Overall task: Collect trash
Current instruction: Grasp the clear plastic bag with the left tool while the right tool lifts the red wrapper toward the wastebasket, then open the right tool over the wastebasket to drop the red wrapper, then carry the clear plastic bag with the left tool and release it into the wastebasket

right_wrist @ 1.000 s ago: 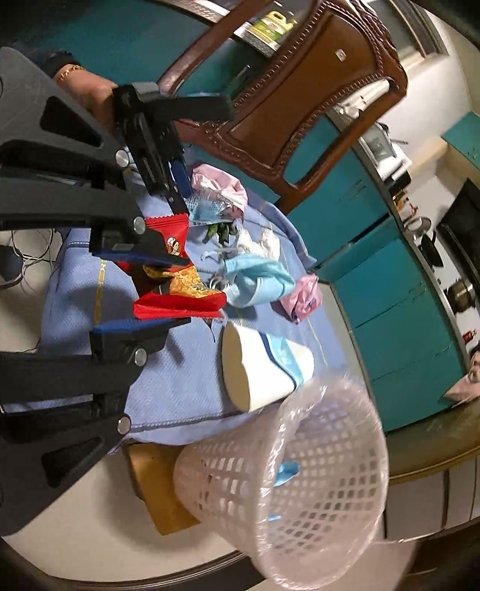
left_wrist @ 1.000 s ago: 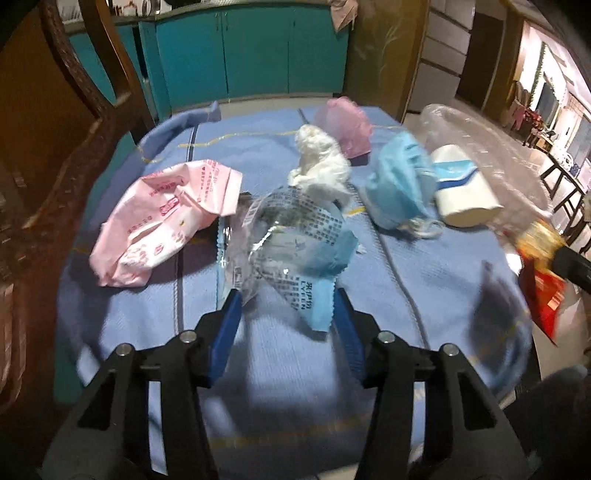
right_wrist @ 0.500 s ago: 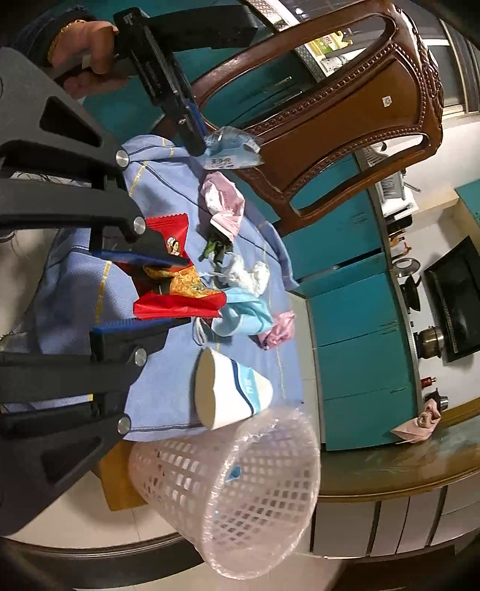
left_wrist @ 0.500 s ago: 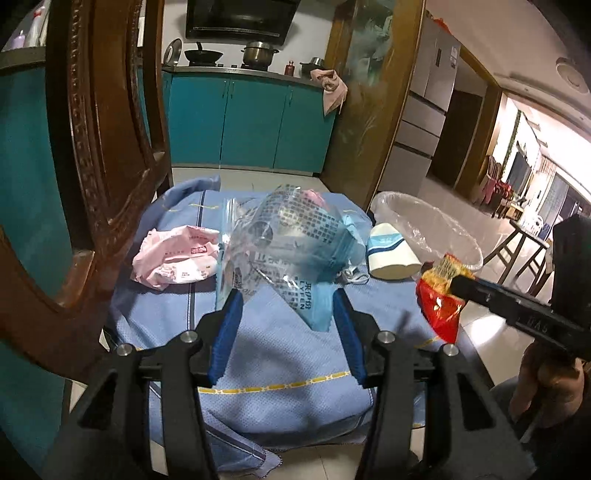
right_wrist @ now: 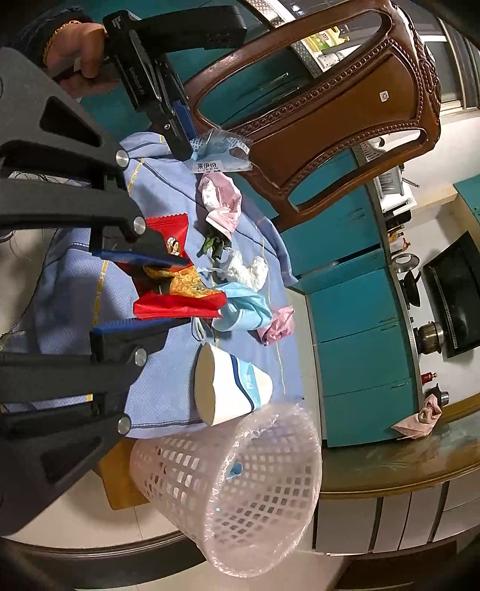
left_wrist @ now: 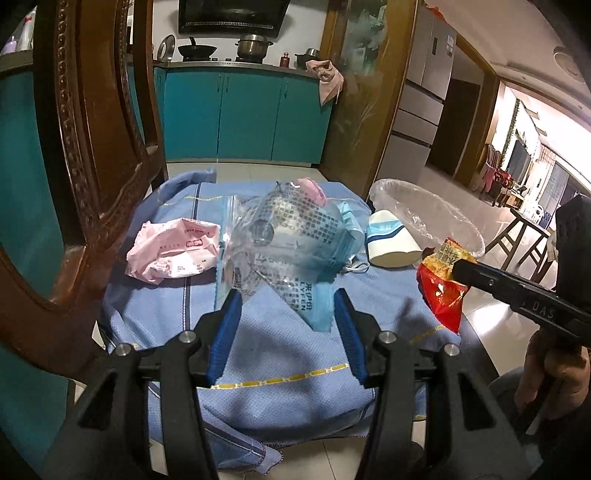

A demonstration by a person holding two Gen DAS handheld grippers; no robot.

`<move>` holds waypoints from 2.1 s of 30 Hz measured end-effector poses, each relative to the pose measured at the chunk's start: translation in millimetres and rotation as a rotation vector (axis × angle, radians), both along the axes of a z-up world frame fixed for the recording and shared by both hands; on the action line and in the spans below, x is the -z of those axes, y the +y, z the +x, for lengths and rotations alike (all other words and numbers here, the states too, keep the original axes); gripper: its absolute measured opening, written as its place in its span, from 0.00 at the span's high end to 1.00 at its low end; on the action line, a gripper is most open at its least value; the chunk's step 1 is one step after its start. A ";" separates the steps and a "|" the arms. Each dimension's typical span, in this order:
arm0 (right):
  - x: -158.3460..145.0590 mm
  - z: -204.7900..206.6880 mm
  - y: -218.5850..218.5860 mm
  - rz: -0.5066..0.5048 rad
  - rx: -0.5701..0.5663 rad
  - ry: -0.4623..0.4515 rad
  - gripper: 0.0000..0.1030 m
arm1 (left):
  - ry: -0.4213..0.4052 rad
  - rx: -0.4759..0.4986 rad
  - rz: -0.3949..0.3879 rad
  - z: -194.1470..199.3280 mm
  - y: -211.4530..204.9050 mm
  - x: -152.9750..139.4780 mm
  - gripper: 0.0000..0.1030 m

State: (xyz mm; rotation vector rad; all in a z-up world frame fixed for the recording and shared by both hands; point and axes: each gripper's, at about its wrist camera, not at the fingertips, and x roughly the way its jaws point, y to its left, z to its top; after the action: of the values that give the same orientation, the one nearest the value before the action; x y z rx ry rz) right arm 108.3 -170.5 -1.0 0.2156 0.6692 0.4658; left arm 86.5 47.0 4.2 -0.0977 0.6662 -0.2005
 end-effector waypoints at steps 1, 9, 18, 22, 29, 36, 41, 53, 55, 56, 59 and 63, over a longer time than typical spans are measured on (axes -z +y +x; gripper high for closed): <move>-0.1 0.0 0.2 -0.001 0.000 -0.001 0.76 | 0.001 0.001 0.002 0.1 -0.4 0.3 0.49; 0.5 -0.1 -0.2 -0.001 0.000 0.000 0.76 | 0.007 0.002 0.006 3.0 -0.3 1.7 0.49; -1.2 -1.0 -4.1 0.000 0.011 -0.011 0.76 | 0.008 0.000 0.007 3.2 -1.6 3.0 0.48; -23.2 11.1 -25.0 -0.027 0.112 -0.097 0.76 | 0.003 -0.010 0.004 3.9 0.5 3.0 0.48; -45.7 82.3 -104.3 -0.030 0.385 -0.147 0.74 | -0.005 -0.015 0.005 4.1 1.0 3.4 0.48; -18.5 86.8 -143.8 0.078 0.486 -0.064 0.42 | 0.000 -0.017 0.018 4.5 0.4 5.0 0.48; -31.5 -34.5 -132.2 0.253 0.568 -0.261 0.12 | 0.007 0.000 0.025 7.6 -6.7 6.2 0.48; -7.7 -72.0 -158.8 0.347 0.712 -0.238 0.07 | -0.063 0.297 -0.003 75.9 -146.8 -49.5 0.47; -4.5 -72.1 -163.7 0.364 0.733 -0.223 0.07 | -0.077 0.346 -0.026 107.1 -184.4 -64.8 0.45; -5.6 -69.6 -162.4 0.367 0.734 -0.220 0.07 | -0.076 0.364 -0.030 120.3 -199.0 -68.9 0.44; -8.0 -70.0 -160.8 0.348 0.731 -0.227 0.07 | -0.055 0.402 -0.019 161.7 -238.6 -69.4 0.12; -11.2 -64.9 -154.0 0.319 0.695 -0.227 0.07 | 0.005 0.324 0.021 176.1 -230.4 -50.5 0.08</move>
State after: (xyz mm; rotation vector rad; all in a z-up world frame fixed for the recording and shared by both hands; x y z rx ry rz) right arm 43.5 -324.5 10.3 0.6605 0.2611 -0.0786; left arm 262.6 -183.4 54.6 0.0310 0.6866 -0.5048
